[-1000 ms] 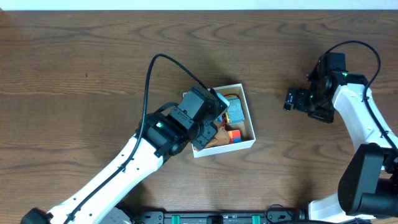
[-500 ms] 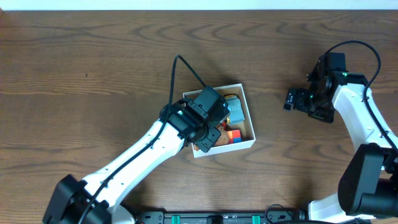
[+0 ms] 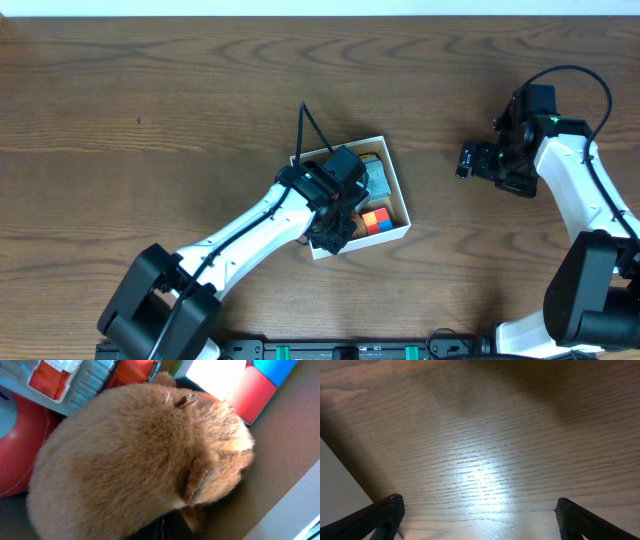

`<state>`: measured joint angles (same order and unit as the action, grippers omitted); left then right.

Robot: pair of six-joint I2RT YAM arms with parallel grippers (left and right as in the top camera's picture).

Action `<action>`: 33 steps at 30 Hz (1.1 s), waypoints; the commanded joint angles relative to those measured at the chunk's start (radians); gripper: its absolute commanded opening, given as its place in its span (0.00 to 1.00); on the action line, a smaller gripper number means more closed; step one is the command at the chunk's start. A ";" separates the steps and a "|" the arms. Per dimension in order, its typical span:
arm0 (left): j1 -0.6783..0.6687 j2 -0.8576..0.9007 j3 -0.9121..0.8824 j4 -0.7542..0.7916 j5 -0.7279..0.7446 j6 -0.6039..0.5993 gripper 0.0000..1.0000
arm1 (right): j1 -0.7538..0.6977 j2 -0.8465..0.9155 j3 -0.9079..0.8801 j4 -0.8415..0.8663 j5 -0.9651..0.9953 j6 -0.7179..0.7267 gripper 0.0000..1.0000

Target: Pack container

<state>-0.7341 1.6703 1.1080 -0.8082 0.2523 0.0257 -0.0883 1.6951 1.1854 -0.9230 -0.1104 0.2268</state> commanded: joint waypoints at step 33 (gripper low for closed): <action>0.427 -0.246 0.178 -0.014 -0.229 -0.257 0.06 | 0.005 0.009 0.025 0.099 -0.026 -0.116 0.93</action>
<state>-0.3630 1.4246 1.2671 -0.8249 -0.0002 -0.1577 -0.0883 1.6951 1.1870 -0.8310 -0.1131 0.1867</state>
